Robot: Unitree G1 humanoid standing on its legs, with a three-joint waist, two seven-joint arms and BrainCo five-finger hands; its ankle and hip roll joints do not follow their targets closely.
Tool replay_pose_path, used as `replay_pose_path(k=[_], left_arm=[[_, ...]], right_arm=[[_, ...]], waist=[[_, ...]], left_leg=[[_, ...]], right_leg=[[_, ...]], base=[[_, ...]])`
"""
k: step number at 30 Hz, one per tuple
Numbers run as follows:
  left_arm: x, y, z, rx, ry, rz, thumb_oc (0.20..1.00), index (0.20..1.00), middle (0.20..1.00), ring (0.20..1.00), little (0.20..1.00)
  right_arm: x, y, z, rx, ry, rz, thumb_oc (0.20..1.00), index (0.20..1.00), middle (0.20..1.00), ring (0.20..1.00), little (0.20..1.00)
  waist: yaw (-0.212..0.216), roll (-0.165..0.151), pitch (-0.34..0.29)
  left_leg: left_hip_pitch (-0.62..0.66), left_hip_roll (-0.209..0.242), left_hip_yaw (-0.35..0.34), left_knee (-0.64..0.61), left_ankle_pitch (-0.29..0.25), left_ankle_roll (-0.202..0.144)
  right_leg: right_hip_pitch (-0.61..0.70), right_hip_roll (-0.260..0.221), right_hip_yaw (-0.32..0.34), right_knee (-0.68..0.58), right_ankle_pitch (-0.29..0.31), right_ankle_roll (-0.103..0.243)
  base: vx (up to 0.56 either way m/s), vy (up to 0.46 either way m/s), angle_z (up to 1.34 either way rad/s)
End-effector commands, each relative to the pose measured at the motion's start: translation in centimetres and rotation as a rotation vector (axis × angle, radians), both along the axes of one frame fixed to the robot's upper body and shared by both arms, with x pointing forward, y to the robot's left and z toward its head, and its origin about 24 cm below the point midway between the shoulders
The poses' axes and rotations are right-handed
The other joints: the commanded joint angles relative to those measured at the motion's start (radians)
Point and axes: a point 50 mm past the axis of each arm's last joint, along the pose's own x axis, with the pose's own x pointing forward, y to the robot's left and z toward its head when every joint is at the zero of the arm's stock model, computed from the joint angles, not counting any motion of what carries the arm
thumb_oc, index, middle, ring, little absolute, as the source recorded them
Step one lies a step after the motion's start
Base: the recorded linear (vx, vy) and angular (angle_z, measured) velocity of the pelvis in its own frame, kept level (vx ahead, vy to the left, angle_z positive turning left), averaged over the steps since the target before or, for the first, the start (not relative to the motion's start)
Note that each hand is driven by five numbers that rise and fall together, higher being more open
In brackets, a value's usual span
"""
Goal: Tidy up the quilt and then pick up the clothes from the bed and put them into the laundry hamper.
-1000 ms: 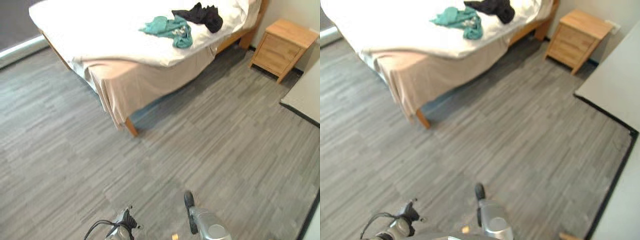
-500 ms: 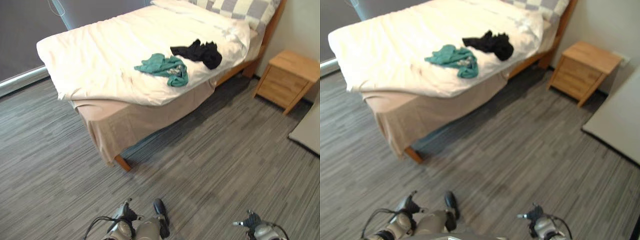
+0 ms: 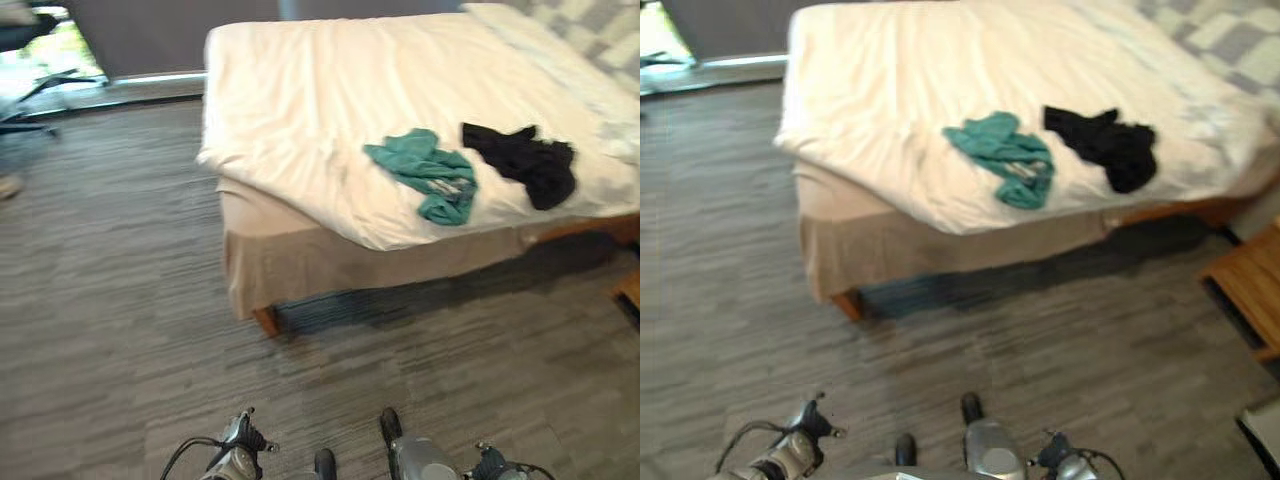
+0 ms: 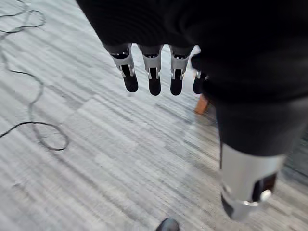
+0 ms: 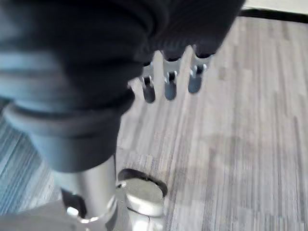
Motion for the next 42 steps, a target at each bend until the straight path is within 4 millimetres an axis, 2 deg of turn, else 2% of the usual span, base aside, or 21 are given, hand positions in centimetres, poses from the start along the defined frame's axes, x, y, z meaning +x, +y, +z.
replay_pose_path(k=[1,2,5,7,8,12,17,19,20,22,27,28,30,32,34,35,36,37,38,40,42], left_arm=[[1.7,-0.2,0.6,-0.016,-0.072,-0.005,1.0,1.0,1.0,1.0,1.0],[2.3,-0.8,0.7,-0.043,-0.103,0.02,1.0,1.0,1.0,1.0,1.0],[2.5,-1.0,0.7,-0.043,-0.11,0.021,1.0,1.0,1.0,1.0,1.0],[2.3,-1.4,0.6,-0.053,-0.111,0.026,1.0,1.0,1.0,1.0,1.0],[1.9,-1.4,0.4,-0.056,-0.105,0.039,1.0,1.0,1.0,1.0,1.0],[1.4,-1.5,0.2,-0.06,-0.085,0.037,1.0,1.0,1.0,1.0,1.0],[1.6,-1.4,0.3,-0.052,-0.082,-0.006,1.0,1.0,1.0,1.0,1.0],[2.5,-1.1,0.8,-0.05,-0.117,-0.008,1.0,1.0,1.0,1.0,1.0],[4.0,-0.5,1.7,-0.051,-0.195,0.025,1.0,1.0,1.0,1.0,1.0],[5.3,0.3,2.6,-0.04,-0.271,0.049,1.0,1.0,1.0,1.0,1.0],[7.6,2.2,4.7,-0.004,-0.431,0.123,1.0,1.0,1.0,1.0,1.0],[10.0,3.0,7.5,-0.024,-0.635,0.166,1.0,1.0,1.0,1.0,1.0],[11.3,3.9,9.5,-0.044,-0.788,0.272,1.0,1.0,1.0,1.0,1.0],[13.2,4.9,14.2,-0.086,-1.106,0.388,1.0,1.0,1.0,1.0,1.0],[13.7,4.9,15.8,-0.085,-1.191,0.359,1.0,1.0,1.0,1.0,1.0],[14.3,5.2,18.3,-0.081,-1.308,0.334,1.0,1.0,1.0,1.0,1.0],[14.3,5.2,18.3,-0.081,-1.308,0.334,1.0,1.0,1.0,1.0,1.0],[15.9,4.4,23.2,-0.111,-1.515,0.259,1.0,1.0,1.0,1.0,1.0],[15.9,4.5,23.3,-0.11,-1.515,0.26,1.0,1.0,1.0,1.0,1.0],[17.2,2.7,27.1,-0.142,-1.658,0.145,1.0,1.0,1.0,1.0,1.0],[17.8,2.0,28.0,-0.148,-1.676,0.097,1.0,1.0,1.0,1.0,1.0]], right_arm=[[-0.2,-1.9,0.4,-0.054,-0.003,-0.011,1.0,1.0,1.0,1.0,1.0],[0.2,-2.9,0.9,-0.082,-0.024,-0.04,1.0,1.0,1.0,1.0,1.0],[0.3,-3.2,1.0,-0.094,-0.025,-0.048,1.0,1.0,1.0,1.0,1.0],[0.1,-3.4,1.0,-0.093,-0.016,-0.06,1.0,1.0,1.0,1.0,1.0],[0.0,-3.3,0.9,-0.087,-0.015,-0.057,1.0,1.0,1.0,1.0,1.0],[-0.9,-3.3,0.6,-0.092,0.017,-0.054,1.0,1.0,1.0,1.0,1.0],[-2.7,-2.7,0.0,-0.07,0.061,-0.088,1.0,1.0,1.0,1.0,1.0],[-2.6,-2.3,-0.1,-0.048,0.045,-0.119,1.0,1.0,1.0,1.0,1.0],[-1.8,-2.1,0.1,-0.036,0.008,-0.142,1.0,1.0,1.0,1.0,1.0],[-1.1,-1.7,0.2,-0.015,-0.032,-0.166,1.0,1.0,1.0,1.0,1.0],[-0.6,-1.5,0.3,-0.02,-0.057,-0.154,1.0,1.0,1.0,1.0,1.0],[-0.6,-1.0,0.3,0.002,-0.08,-0.16,1.0,1.0,1.0,1.0,1.0],[-0.7,-0.7,0.2,-0.006,-0.078,-0.131,1.0,1.0,1.0,1.0,1.0],[-1.5,-0.9,0.1,-0.036,-0.075,-0.094,1.0,1.0,1.0,1.0,1.0],[-1.8,-1.1,0.1,-0.042,-0.072,-0.098,1.0,1.0,1.0,1.0,1.0],[-2.0,-1.4,0.2,-0.047,-0.076,-0.115,1.0,1.0,1.0,1.0,1.0],[-2.0,-1.4,0.2,-0.047,-0.076,-0.115,1.0,1.0,1.0,1.0,1.0],[-2.5,-1.8,0.2,-0.058,-0.061,-0.113,1.0,1.0,1.0,1.0,1.0],[-2.5,-1.8,0.2,-0.058,-0.062,-0.113,1.0,1.0,1.0,1.0,1.0],[-3.1,-1.9,0.0,-0.057,-0.038,-0.12,1.0,1.0,1.0,1.0,1.0],[-3.1,-1.9,0.0,-0.055,-0.034,-0.121,1.0,1.0,1.0,1.0,1.0]], waist=[[-0.018,-0.046,0.024],[-0.008,-0.053,0.064],[-0.012,-0.054,0.071],[-0.017,-0.049,0.059],[-0.019,-0.034,0.037],[-0.02,0.009,0.0],[-0.03,-0.001,-0.012],[-0.033,-0.01,-0.009],[-0.046,-0.014,0.021],[-0.054,-0.01,0.038],[-0.073,-0.017,0.044],[-0.063,-0.031,0.043],[-0.063,-0.032,0.039],[-0.06,-0.025,0.026],[-0.063,-0.021,0.023],[-0.068,-0.015,0.021],[-0.067,-0.015,0.019],[-0.079,-0.007,0.016],[-0.078,-0.007,0.015],[-0.094,-0.002,0.019],[-0.101,0.001,0.022]], left_leg=[[-0.106,0.064,0.076,0.271,-0.085,-0.117],[-0.237,0.094,0.079,0.504,0.011,-0.163],[-0.278,0.125,0.122,0.567,0.017,-0.162],[-0.272,0.157,0.171,0.487,0.013,-0.156],[-0.227,0.159,0.167,0.306,0.005,-0.155],[-0.181,0.18,0.115,0.062,0.066,-0.173],[-0.129,0.162,0.144,0.012,0.062,-0.162],[-0.095,0.143,0.16,-0.003,0.034,-0.14],[-0.08,0.134,0.172,0.003,0.013,-0.117],[-0.059,0.14,0.184,-0.003,0.002,-0.112],[-0.038,0.127,0.188,0.005,-0.025,-0.119],[-0.04,0.122,0.183,0.044,-0.056,-0.122],[-0.049,0.129,0.181,0.062,-0.051,-0.133],[-0.038,0.138,0.184,0.057,-0.043,-0.149],[-0.027,0.14,0.185,0.05,-0.041,-0.152],[-0.015,0.142,0.187,0.038,-0.039,-0.157],[-0.018,0.143,0.188,0.037,-0.036,-0.158],[0.004,0.15,0.199,0.016,-0.032,-0.164],[0.002,0.151,0.2,0.015,-0.028,-0.164],[0.006,0.156,0.21,0.008,-0.026,-0.168],[0.006,0.158,0.217,0.007,-0.026,-0.168]], right_leg=[[0.149,-0.068,-0.039,-0.131,-0.107,0.026],[0.21,-0.085,-0.079,-0.146,-0.124,-0.008],[0.244,-0.088,-0.098,-0.159,-0.141,-0.023],[0.271,-0.099,-0.109,-0.178,-0.151,-0.019],[0.283,-0.109,-0.116,-0.191,-0.167,0.001],[0.308,-0.116,-0.127,-0.191,-0.21,0.03],[0.29,-0.138,-0.113,-0.103,-0.205,0.055],[0.231,-0.148,-0.083,0.02,-0.184,0.086],[0.132,-0.136,-0.039,0.181,-0.112,0.113],[0.055,-0.108,-0.016,0.235,-0.104,0.113],[0.07,-0.087,-0.036,0.045,-0.129,0.089],[0.099,-0.114,-0.067,-0.054,-0.13,0.083],[0.118,-0.108,-0.058,-0.09,-0.125,0.073],[0.154,-0.116,-0.074,-0.13,-0.125,0.063],[0.166,-0.116,-0.077,-0.138,-0.128,0.061],[0.179,-0.118,-0.081,-0.145,-0.133,0.061],[0.176,-0.117,-0.08,-0.146,-0.129,0.06],[0.195,-0.116,-0.085,-0.158,-0.136,0.058],[0.192,-0.115,-0.084,-0.159,-0.133,0.057],[0.187,-0.108,-0.076,-0.159,-0.134,0.055],[0.18,-0.105,-0.07,-0.155,-0.135,0.055]], base=[[0.11,-0.265,0.87],[0.11,-0.266,0.98],[0.15,-0.112,0.71],[0.34,0.079,0.26],[0.33,0.136,0.12],[0.37,0.226,-0.07],[0.3,0.207,-0.12],[0.24,0.233,-0.3],[0.08,0.111,-0.31],[0.13,0.105,-0.36],[0.16,-0.024,-0.09],[0.11,-0.139,0.1],[0.11,-0.171,0.16],[0.13,-0.121,0.13],[0.1,-0.052,0.06],[0.04,-0.025,0.11],[0.14,-0.052,0.06],[0.07,-0.04,0.01],[0.11,-0.046,-0.04],[0.04,-0.04,-0.05],[0.01,-0.009,-0.09]])
